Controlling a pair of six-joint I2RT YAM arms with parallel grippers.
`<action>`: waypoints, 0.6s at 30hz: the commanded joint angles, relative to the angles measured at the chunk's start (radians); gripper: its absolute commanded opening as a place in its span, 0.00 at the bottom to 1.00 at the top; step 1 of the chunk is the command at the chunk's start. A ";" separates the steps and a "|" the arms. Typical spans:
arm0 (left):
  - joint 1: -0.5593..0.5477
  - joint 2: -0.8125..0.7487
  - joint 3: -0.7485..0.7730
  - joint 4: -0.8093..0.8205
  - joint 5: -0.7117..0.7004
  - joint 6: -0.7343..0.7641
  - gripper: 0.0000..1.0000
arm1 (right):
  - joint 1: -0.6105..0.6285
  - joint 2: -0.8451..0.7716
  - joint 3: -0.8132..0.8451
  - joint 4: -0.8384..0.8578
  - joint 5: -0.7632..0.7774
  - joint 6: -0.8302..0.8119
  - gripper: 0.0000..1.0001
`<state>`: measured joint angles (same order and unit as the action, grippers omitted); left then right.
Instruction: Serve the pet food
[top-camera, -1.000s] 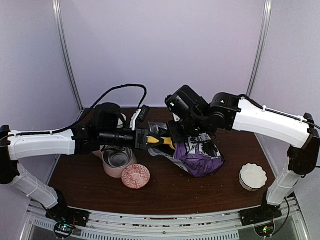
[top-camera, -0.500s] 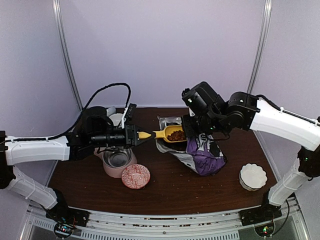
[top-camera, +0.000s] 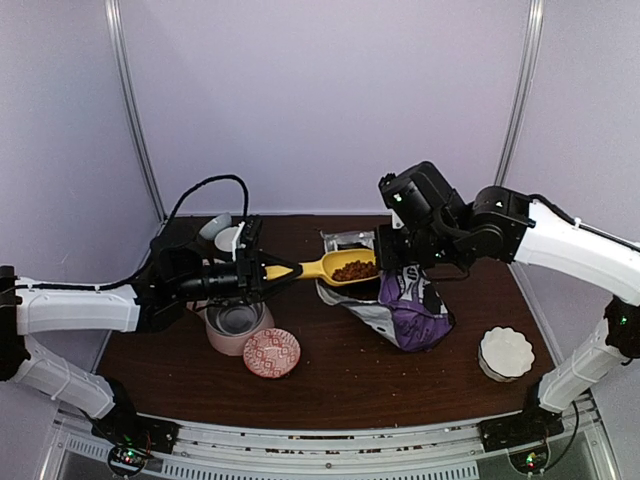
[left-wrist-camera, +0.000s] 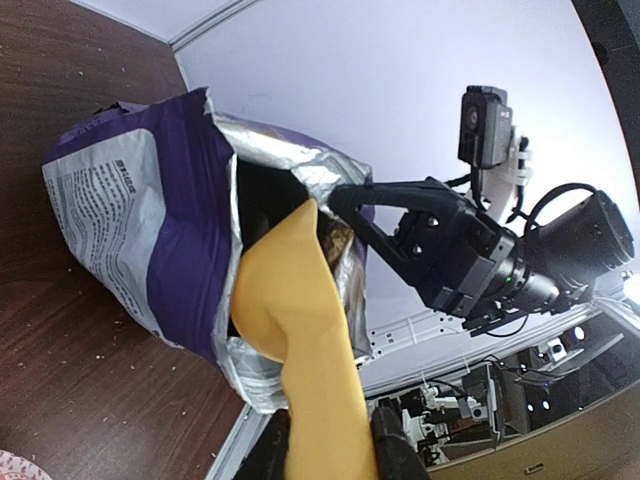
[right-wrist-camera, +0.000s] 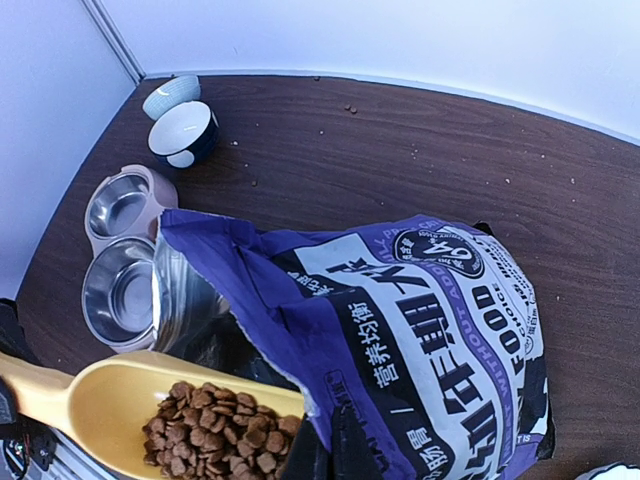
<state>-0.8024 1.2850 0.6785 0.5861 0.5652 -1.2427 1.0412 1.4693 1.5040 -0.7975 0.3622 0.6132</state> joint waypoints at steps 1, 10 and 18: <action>0.012 -0.038 -0.023 0.176 0.041 -0.056 0.00 | -0.016 -0.076 -0.016 0.082 0.011 0.047 0.00; 0.024 -0.065 -0.070 0.248 0.050 -0.090 0.00 | -0.030 -0.111 -0.046 0.105 -0.009 0.065 0.00; 0.034 -0.082 -0.111 0.335 0.057 -0.135 0.00 | -0.033 -0.125 -0.056 0.115 -0.015 0.065 0.00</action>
<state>-0.7773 1.2247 0.5671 0.7898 0.5991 -1.3552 1.0134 1.3998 1.4460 -0.7650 0.3321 0.6586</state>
